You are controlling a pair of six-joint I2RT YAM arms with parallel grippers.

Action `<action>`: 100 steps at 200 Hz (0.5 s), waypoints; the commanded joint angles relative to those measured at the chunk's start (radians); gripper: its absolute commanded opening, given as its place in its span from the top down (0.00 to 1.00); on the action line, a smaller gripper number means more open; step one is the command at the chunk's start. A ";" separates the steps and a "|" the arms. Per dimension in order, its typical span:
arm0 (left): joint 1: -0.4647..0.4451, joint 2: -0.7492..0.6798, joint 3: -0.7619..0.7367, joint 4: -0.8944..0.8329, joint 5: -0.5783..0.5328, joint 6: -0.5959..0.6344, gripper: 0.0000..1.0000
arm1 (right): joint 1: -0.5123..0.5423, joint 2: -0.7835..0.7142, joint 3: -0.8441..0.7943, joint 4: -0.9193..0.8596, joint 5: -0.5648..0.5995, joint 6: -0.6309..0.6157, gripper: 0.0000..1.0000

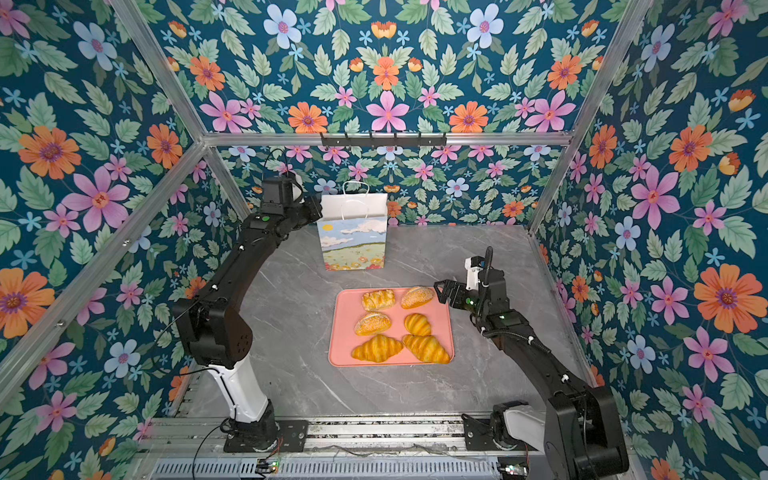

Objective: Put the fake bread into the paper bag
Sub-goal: 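Drag the paper bag with the left gripper toward the tray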

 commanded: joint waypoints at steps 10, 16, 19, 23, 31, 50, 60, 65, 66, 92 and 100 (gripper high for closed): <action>-0.033 -0.024 -0.027 0.057 0.004 -0.038 1.00 | 0.001 0.002 0.001 0.017 0.012 -0.011 0.01; -0.039 -0.028 -0.033 0.059 0.004 -0.042 1.00 | 0.001 0.002 0.001 0.016 0.013 -0.011 0.01; -0.042 -0.030 -0.036 0.061 0.005 -0.045 1.00 | 0.000 0.003 0.001 0.017 0.013 -0.011 0.01; -0.046 -0.032 -0.041 0.064 0.007 -0.047 1.00 | 0.001 0.003 0.002 0.017 0.013 -0.011 0.01; -0.054 -0.035 -0.048 0.068 0.008 -0.051 1.00 | 0.000 0.004 0.003 0.017 0.014 -0.010 0.01; -0.071 -0.037 -0.063 0.077 0.008 -0.058 1.00 | 0.001 0.007 0.004 0.012 0.014 -0.011 0.01; -0.076 -0.037 -0.069 0.083 0.013 -0.064 1.00 | 0.001 0.005 0.006 0.011 0.013 -0.011 0.01; -0.078 -0.039 -0.074 0.088 0.016 -0.069 1.00 | 0.001 0.006 0.006 0.011 0.015 -0.011 0.01; -0.079 -0.039 -0.075 0.089 0.016 -0.070 1.00 | 0.002 0.006 0.005 0.011 0.015 -0.011 0.01; -0.099 -0.051 -0.109 0.120 0.014 -0.089 1.00 | 0.001 0.003 0.005 0.010 0.016 -0.013 0.01; -0.105 -0.055 -0.117 0.128 0.008 -0.094 1.00 | 0.001 0.003 0.006 0.008 0.015 -0.013 0.01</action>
